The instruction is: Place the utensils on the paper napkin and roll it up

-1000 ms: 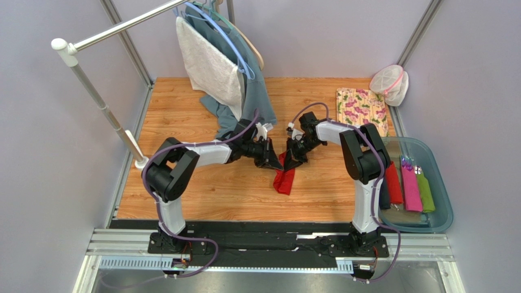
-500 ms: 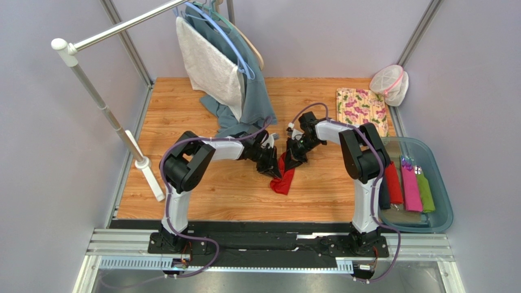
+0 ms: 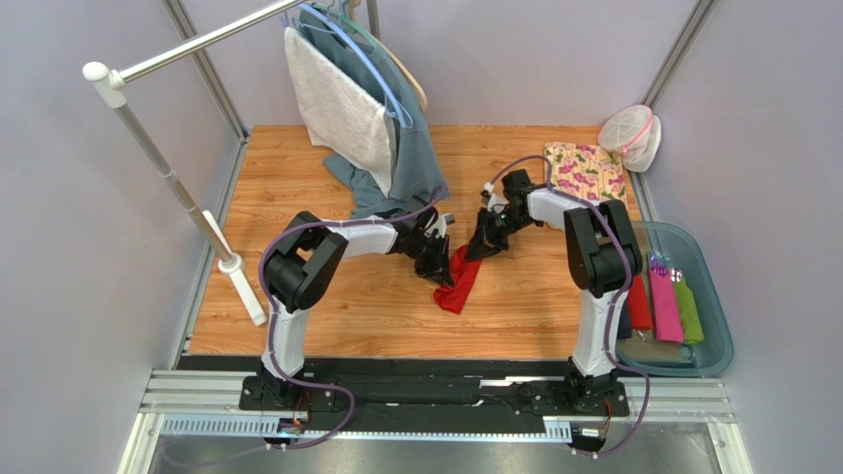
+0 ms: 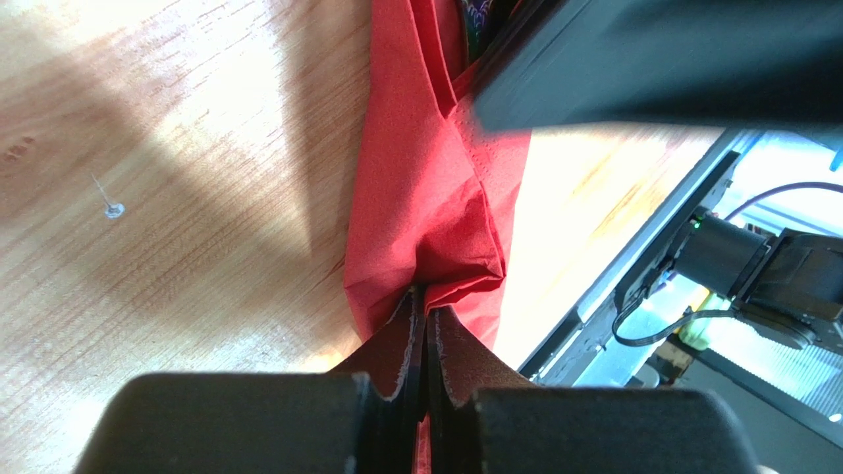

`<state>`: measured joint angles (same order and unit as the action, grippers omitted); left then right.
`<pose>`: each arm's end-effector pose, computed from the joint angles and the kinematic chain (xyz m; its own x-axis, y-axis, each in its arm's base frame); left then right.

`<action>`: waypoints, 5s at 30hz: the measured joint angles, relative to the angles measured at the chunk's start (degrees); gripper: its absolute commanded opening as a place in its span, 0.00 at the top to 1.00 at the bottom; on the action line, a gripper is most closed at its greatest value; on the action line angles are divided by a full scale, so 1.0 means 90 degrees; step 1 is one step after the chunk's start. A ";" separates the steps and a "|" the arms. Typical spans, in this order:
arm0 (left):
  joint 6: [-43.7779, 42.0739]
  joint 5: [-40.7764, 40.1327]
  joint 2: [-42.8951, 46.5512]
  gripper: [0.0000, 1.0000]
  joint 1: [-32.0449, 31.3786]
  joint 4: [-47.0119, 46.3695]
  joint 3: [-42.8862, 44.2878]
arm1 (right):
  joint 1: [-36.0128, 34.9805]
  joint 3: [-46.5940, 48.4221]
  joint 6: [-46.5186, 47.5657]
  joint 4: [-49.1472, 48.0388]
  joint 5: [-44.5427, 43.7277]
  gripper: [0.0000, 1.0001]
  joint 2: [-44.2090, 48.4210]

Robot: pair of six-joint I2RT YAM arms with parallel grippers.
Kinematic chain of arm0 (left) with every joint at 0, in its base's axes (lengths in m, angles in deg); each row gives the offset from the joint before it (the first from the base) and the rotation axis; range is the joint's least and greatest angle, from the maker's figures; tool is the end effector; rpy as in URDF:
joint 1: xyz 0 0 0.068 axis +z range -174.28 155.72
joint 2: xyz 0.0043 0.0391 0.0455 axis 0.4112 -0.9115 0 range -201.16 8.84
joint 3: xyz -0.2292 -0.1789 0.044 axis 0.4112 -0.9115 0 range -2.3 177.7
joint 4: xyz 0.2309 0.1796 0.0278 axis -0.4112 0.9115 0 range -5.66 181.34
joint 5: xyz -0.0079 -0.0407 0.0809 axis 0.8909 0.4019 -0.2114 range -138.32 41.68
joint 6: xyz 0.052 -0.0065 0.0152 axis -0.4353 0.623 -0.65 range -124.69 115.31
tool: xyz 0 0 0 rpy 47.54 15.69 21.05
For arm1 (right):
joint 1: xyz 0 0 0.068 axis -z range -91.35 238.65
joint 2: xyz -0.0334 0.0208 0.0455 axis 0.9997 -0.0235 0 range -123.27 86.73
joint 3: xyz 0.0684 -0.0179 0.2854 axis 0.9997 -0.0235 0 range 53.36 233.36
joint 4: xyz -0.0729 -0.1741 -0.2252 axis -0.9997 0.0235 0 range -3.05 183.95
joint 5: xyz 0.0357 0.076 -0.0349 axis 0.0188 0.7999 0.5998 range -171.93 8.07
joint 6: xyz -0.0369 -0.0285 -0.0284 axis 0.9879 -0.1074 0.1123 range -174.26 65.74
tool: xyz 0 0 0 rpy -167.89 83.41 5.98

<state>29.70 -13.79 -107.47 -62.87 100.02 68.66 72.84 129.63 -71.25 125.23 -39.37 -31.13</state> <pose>0.3280 -0.2883 0.1221 -0.9758 0.1834 -0.1195 0.2149 0.6983 -0.6828 0.3974 0.1383 0.1263 -0.9979 -0.0589 0.0264 -0.0246 0.7252 0.6881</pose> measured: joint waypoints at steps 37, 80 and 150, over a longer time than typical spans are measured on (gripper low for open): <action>-0.0367 -0.0107 -0.0172 0.97 -0.0051 0.0532 0.0498 | 0.0197 -0.0554 -0.0313 -0.0619 0.0233 1.00 -0.0015; -0.0024 0.0772 -0.0738 0.97 -0.0665 -0.1464 0.0379 | 0.0284 0.0206 0.0146 0.0469 -0.0345 0.89 -0.0117; -0.0517 0.0826 0.0629 0.59 -0.0498 -0.1362 -0.0029 | 0.0306 0.0107 0.0940 0.0920 -0.0078 1.00 -0.0187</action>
<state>25.05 -6.36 -101.81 -67.35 87.76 68.40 75.59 130.59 -62.79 133.52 -40.07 -32.81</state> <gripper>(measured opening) 0.434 0.007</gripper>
